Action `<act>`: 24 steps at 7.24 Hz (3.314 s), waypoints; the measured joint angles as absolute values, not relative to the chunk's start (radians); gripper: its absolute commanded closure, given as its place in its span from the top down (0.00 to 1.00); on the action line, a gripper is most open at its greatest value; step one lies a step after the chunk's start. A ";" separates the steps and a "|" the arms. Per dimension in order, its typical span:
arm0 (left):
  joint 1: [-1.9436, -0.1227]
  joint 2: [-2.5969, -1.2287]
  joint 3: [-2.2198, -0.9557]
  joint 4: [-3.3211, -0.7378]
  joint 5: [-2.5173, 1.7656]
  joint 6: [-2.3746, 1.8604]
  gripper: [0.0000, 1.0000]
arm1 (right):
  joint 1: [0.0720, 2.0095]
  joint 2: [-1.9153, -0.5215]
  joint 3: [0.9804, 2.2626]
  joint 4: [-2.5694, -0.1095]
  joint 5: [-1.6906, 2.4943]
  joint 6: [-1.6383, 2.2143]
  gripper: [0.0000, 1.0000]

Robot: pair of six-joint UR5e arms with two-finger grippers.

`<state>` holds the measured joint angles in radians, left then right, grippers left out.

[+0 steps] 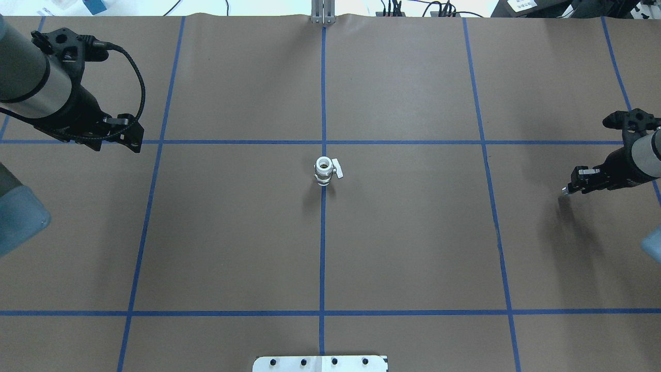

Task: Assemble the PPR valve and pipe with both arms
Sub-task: 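Withdraw the left gripper while the right gripper grasps the chrome elbow fitting, then carry the chrome fitting with the right gripper above the upright valve, then lower the fitting onto the valve top and press it in with the right gripper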

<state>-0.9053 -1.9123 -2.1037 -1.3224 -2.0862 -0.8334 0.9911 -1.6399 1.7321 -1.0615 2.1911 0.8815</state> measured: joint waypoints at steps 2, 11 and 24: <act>-0.947 -1.886 -2.100 -1.315 -2.094 -0.745 0.75 | 1.013 -1.498 1.814 -1.285 2.191 0.895 0.00; -1.181 -1.749 -1.948 -1.315 -2.243 -0.301 1.00 | 0.697 -0.712 1.511 -1.516 2.058 1.577 0.00; -1.180 -1.750 -1.950 -1.319 -2.241 -0.309 1.00 | 0.614 -0.711 1.529 -1.537 1.981 1.606 0.00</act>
